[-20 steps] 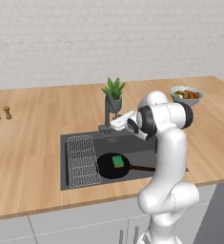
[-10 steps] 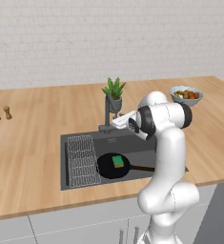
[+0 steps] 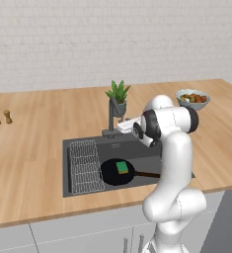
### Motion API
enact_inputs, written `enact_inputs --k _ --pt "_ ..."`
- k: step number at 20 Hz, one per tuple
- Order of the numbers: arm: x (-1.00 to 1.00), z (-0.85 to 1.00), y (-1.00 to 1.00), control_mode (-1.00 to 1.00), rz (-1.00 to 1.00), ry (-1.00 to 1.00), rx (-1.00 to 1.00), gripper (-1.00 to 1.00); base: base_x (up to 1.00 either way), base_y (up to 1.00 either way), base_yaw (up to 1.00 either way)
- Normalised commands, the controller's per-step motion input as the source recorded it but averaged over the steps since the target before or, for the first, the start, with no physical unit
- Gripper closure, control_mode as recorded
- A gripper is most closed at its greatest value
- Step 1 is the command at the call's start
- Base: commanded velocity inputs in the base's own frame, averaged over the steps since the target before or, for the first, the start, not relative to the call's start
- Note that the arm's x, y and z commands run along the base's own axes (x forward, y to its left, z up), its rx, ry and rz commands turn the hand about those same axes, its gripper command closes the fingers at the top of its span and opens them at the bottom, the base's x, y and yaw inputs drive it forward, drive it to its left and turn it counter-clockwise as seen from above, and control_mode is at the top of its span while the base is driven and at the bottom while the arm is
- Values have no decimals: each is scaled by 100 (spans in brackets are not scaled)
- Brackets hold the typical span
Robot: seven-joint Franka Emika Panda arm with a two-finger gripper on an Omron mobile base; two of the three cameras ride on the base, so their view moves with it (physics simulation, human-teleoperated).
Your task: Pick the pan and sponge and place them into the sink. Then turn on the water.
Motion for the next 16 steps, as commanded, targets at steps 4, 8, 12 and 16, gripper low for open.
enact_inputs --k 4,8,12,16 --pt "5 -24 -95 -100 -11 4 5 100 0 0 0" --pt "5 -27 -95 -100 -13 6 3 100 0 0 0" --pt "5 -29 -95 -100 -15 8 2 100 0 0 0" --pt "-5 -8 -94 -100 -10 2 8 100 0 0 0"
